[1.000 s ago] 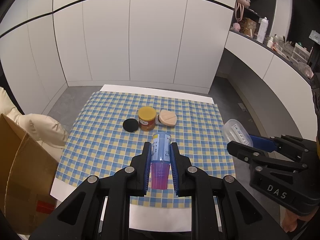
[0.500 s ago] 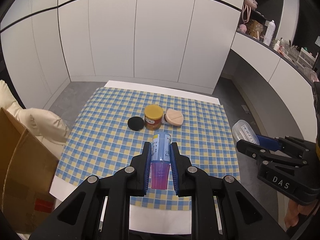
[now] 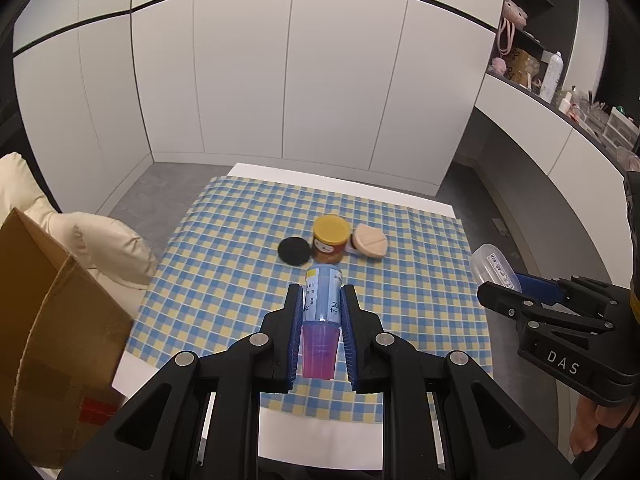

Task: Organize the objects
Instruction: 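Lift the tube with the left tool while the right tool lifts the clear container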

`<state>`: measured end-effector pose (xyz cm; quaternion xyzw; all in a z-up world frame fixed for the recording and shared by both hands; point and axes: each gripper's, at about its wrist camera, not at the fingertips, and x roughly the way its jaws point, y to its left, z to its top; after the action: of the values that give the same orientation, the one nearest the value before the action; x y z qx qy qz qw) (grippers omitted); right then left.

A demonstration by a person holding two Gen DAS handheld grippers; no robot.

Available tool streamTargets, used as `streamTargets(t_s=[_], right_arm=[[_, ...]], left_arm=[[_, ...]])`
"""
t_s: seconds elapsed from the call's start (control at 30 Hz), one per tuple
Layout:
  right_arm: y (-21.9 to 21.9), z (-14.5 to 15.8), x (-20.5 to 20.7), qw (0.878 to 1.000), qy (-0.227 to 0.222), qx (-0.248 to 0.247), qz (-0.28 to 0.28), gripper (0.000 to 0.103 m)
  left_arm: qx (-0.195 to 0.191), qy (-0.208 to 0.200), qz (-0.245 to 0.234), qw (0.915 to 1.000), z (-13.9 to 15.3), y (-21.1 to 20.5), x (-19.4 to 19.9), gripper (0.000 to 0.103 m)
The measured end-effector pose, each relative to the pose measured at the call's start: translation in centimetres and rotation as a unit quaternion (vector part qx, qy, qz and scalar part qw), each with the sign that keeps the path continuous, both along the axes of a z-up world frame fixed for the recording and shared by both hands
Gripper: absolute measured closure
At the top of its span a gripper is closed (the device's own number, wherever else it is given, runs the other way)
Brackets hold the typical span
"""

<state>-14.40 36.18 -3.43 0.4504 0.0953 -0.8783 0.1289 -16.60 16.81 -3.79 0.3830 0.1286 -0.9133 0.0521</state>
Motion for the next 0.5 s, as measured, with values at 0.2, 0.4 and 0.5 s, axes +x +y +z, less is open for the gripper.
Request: streamTargets(t_s=[0.2,0.4,0.5], right_arm=[[-1.1,-0.2,-0.2,1.0,0.0,-0.001,0.008,0.063],[-2.2,-0.3,-0.5,1.0,0.0,-0.003,0.016,0.063],[-2.9,-0.4,-0.6,1.0,0.001,-0.003,0.022,0.063]], left_arm=[[0.0,0.0,0.012,0.9999,-0.1,-1.3,0.4,0.085],[0.001,-0.001,0.024,0.9997,-0.3,-2.6,0.9,0.085],[-0.001,0.0,0.03,0.9996,-0.3,-3.2,1.1,0.085]])
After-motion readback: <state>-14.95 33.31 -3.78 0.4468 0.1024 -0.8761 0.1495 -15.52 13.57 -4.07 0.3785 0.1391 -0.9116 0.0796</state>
